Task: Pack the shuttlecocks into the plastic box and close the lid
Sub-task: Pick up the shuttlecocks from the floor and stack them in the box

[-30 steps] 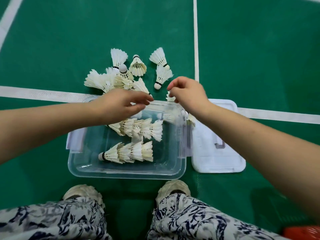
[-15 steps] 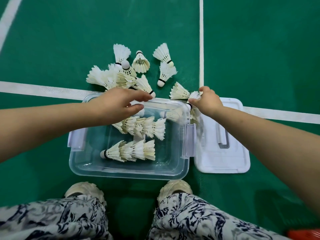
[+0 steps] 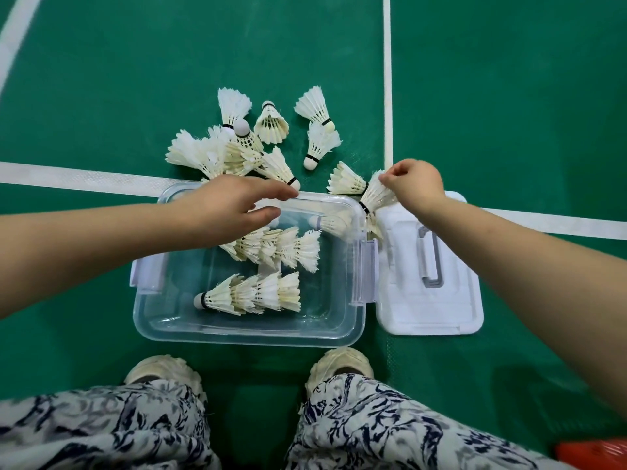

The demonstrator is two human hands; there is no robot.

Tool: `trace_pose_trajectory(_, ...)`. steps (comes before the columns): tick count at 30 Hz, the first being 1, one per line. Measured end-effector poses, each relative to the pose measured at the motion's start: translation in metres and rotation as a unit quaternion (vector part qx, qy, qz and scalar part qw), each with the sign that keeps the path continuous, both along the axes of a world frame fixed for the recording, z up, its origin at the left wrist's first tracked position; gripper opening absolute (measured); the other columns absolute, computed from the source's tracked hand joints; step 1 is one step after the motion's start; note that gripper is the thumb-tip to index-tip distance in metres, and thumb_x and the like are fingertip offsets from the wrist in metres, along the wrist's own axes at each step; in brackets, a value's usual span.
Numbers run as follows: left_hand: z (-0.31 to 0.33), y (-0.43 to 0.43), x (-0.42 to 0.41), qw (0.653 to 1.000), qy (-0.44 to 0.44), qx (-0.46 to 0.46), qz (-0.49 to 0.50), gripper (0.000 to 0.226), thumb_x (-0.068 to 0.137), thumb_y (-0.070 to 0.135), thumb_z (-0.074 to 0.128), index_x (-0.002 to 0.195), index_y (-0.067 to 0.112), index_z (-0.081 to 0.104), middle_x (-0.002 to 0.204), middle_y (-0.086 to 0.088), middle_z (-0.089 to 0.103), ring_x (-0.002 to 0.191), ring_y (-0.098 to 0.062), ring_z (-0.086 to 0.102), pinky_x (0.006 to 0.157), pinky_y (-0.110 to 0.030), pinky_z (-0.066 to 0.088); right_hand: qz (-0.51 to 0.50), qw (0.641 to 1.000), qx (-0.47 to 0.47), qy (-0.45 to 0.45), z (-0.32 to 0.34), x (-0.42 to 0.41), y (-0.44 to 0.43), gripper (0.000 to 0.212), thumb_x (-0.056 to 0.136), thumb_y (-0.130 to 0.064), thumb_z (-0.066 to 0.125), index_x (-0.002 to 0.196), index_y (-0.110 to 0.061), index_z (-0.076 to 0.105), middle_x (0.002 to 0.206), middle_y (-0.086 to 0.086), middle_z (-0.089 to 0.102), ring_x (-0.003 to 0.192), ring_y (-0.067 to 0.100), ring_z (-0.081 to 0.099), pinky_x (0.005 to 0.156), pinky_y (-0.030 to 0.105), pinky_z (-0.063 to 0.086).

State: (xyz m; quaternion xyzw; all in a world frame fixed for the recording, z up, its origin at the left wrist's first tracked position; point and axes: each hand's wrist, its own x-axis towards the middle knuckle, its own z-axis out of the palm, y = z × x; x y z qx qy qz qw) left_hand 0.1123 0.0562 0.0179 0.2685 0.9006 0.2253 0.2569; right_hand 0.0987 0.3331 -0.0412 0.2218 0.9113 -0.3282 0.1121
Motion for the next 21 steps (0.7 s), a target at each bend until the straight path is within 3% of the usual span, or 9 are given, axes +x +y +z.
trace_pose_trajectory(7,0.003,0.002,0.005,1.000,0.003,-0.006,-0.020,0.039,0.093,0.028,0.046,0.131,0.032,0.043,0.130,0.013,0.053,0.091,-0.005,0.048,0.077,-0.021,0.031,-0.027,0.991,-0.099,0.091,0.057,-0.002,-0.004,0.019,0.085,-0.021,0.063,0.066,-0.019,0.060,0.071,-0.006,0.060,0.072,0.010,0.056,0.076,0.025,0.046)
trace_pose_trajectory(11,0.001,0.002,0.009,1.000,-0.001,0.002,-0.028,0.040,0.092,0.026,0.047,0.132,0.029,0.042,0.130,0.011,0.053,0.092,-0.006,0.048,0.080,-0.022,0.033,0.030,0.985,-0.144,0.091,0.082,0.007,-0.024,0.023,0.085,-0.018,0.063,0.064,-0.022,0.057,0.065,-0.008,0.058,0.059,0.001,0.052,0.064,0.015,0.043)
trace_pose_trajectory(14,-0.001,0.001,0.010,0.999,-0.009,0.011,-0.029,0.041,0.092,0.027,0.048,0.132,0.030,0.041,0.129,0.011,0.054,0.101,-0.010,0.054,0.086,-0.026,0.040,0.058,0.976,-0.196,0.078,0.096,0.018,-0.042,0.023,0.086,-0.016,0.062,0.064,-0.021,0.056,0.060,-0.008,0.054,0.041,-0.008,0.045,0.046,0.004,0.034)
trace_pose_trajectory(17,-0.003,0.000,0.011,0.999,-0.017,0.017,-0.024,0.042,0.091,0.028,0.048,0.132,0.033,0.039,0.127,0.013,0.055,0.103,-0.012,0.057,0.087,-0.027,0.043,0.076,0.966,-0.242,0.049,0.097,0.028,-0.057,0.023,0.086,-0.016,0.063,0.064,-0.020,0.057,0.054,-0.012,0.053,0.039,-0.006,0.043,0.043,0.004,0.032)
trace_pose_trajectory(21,-0.010,-0.002,0.012,0.999,-0.015,-0.010,-0.036,0.040,0.092,0.028,0.048,0.131,0.025,0.043,0.131,0.007,0.054,0.101,-0.005,0.049,0.082,-0.018,0.034,0.093,0.958,-0.272,-0.001,0.086,0.039,-0.070,0.027,0.088,-0.016,0.060,0.063,-0.021,0.054,0.048,-0.015,0.051,0.039,-0.005,0.042,0.043,0.006,0.033)
